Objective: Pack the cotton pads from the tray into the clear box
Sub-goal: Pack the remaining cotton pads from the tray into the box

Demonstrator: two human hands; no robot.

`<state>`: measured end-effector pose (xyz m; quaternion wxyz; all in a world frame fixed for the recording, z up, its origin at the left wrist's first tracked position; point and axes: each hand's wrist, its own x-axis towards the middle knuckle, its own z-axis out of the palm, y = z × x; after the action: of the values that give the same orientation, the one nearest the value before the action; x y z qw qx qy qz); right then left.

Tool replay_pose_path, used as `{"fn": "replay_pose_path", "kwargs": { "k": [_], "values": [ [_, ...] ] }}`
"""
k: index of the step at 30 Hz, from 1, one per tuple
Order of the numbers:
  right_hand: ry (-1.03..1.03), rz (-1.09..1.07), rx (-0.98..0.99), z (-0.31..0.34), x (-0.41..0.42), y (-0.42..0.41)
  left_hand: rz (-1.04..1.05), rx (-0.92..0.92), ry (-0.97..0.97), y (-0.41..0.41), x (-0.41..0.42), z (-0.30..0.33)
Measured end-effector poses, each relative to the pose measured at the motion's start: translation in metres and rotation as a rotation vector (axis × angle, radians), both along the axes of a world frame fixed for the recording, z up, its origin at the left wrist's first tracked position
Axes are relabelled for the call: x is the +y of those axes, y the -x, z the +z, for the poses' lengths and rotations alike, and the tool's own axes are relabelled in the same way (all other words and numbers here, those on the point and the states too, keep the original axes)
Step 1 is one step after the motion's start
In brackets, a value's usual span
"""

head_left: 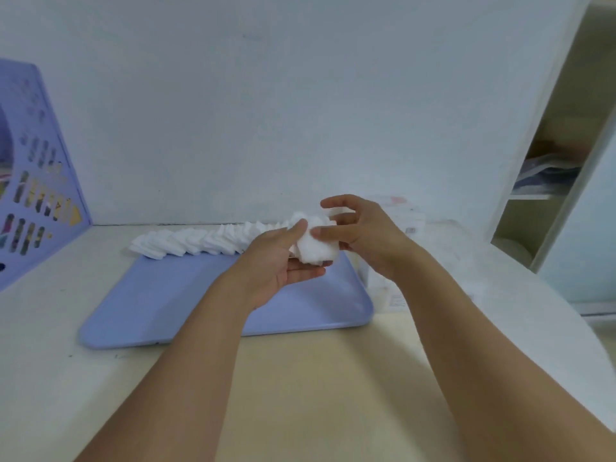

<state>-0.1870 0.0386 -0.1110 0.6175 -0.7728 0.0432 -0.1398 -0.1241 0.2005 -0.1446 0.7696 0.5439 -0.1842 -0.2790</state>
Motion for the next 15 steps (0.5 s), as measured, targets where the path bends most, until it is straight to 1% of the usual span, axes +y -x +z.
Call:
{"fn": "replay_pose_path", "kwargs": {
  "k": [2,5,9,13,15],
  "values": [
    [0.034,-0.151,-0.089,-0.009,0.007,0.005,0.061,0.019,0.059,0.006,0.000,-0.002],
    [0.120,-0.279,-0.102,-0.016,0.013,0.009,0.108,0.062,0.112,0.015,-0.004,0.002],
    [-0.036,-0.162,-0.106,-0.020,0.015,0.012,0.068,0.162,0.125,0.025,0.005,-0.001],
    [-0.084,-0.042,0.033,-0.024,0.019,0.013,0.056,0.277,0.198,0.021,0.018,-0.016],
    [-0.192,0.010,0.056,-0.022,0.019,0.014,0.090,0.358,0.263,0.019,0.019,-0.022]
  ]
}}
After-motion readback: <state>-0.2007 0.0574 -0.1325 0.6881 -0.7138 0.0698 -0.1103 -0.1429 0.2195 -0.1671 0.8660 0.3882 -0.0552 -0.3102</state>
